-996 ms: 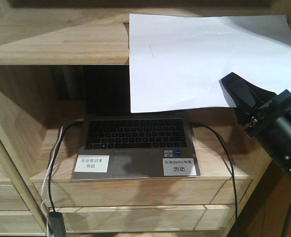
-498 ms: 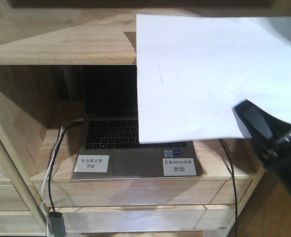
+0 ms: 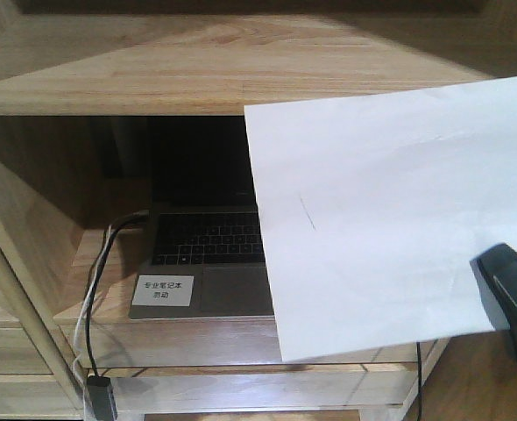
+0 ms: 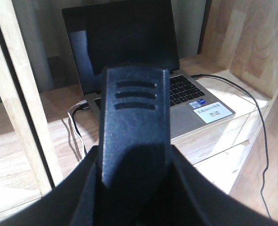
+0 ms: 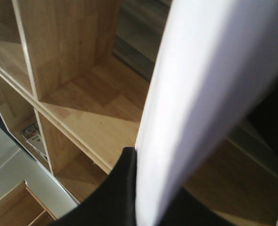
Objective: Grab stapler and paper to desk for stapling
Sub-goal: 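Pull the paper off the shelf and lower it with the right gripper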
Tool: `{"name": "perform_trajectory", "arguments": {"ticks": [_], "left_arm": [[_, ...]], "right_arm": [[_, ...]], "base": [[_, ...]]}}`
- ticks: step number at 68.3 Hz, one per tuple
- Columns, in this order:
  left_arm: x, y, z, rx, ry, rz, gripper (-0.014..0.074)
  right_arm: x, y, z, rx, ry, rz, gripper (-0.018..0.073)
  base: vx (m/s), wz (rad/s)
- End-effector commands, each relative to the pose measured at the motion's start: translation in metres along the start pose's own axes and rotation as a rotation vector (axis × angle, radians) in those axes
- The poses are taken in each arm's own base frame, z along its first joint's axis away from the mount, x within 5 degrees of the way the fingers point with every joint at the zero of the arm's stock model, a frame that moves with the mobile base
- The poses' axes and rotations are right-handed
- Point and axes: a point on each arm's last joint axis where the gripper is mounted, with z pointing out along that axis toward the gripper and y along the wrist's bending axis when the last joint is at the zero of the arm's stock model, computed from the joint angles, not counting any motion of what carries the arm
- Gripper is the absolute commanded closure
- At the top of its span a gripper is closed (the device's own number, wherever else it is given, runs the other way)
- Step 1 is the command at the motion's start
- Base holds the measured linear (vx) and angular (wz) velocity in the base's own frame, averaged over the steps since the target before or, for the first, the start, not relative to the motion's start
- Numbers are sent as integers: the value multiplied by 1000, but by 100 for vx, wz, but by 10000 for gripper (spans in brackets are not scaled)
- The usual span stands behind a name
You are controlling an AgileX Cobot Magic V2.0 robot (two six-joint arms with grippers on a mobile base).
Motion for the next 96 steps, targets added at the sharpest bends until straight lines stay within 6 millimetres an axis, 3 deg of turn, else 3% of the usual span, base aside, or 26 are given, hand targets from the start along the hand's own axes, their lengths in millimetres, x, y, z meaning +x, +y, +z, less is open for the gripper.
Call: {"name": "perform_trajectory", "arguments": {"ticks": [1,14,96], "left_arm": [[-17,-1,-4,10,-123,-5,603],[-17,-1,-4,10,-123,-5,603],[-17,-1,-4,10,-123,-5,603]], "right_arm": [[-4,21,-4,-215,-53,-19,561],[0,17,-15,-199,-55,-7,561],[2,12,-14,-148,-35,-28,561]], "base": [[0,0],[0,0],[0,0]]}}
